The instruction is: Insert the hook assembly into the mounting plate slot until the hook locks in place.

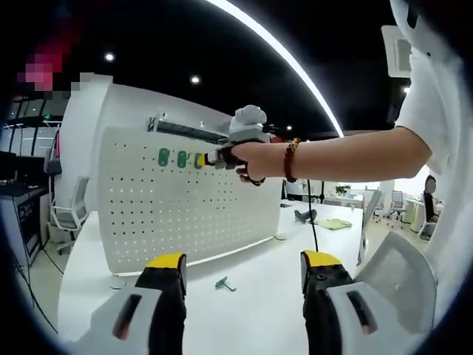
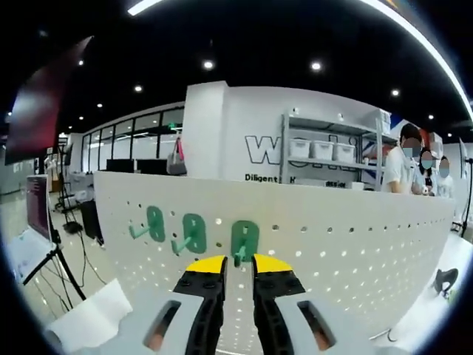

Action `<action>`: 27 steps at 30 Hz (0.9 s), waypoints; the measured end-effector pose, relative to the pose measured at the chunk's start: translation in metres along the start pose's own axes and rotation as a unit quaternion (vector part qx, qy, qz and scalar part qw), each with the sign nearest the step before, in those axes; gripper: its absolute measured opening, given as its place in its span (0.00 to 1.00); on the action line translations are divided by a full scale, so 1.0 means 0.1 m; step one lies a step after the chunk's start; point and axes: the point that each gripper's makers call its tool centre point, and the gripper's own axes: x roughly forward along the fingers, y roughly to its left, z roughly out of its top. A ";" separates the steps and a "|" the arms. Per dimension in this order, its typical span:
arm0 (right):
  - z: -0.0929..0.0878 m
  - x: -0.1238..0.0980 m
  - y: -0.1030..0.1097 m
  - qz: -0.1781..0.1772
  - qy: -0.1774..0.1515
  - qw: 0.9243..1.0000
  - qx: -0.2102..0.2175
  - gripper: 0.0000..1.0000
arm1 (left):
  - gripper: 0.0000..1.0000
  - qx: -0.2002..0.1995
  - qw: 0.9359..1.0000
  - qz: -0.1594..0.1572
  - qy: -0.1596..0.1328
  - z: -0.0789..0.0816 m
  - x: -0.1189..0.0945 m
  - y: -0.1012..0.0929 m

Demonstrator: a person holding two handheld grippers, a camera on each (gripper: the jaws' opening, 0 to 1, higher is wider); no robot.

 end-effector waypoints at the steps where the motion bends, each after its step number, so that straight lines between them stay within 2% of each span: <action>1: 0.00 -0.01 -0.01 0.001 0.000 1.000 -0.001 0.13 | 0.64 0.000 1.000 0.000 -0.001 0.01 0.00 -0.01; 14: -0.10 -0.41 -0.12 0.031 -0.004 0.999 0.013 0.15 | 0.62 0.009 1.000 -0.010 0.018 0.01 0.09 -0.23; 27: -0.45 -0.84 -0.23 0.059 0.012 0.998 0.024 0.15 | 0.59 0.022 0.999 -0.019 0.040 -0.03 0.32 -0.44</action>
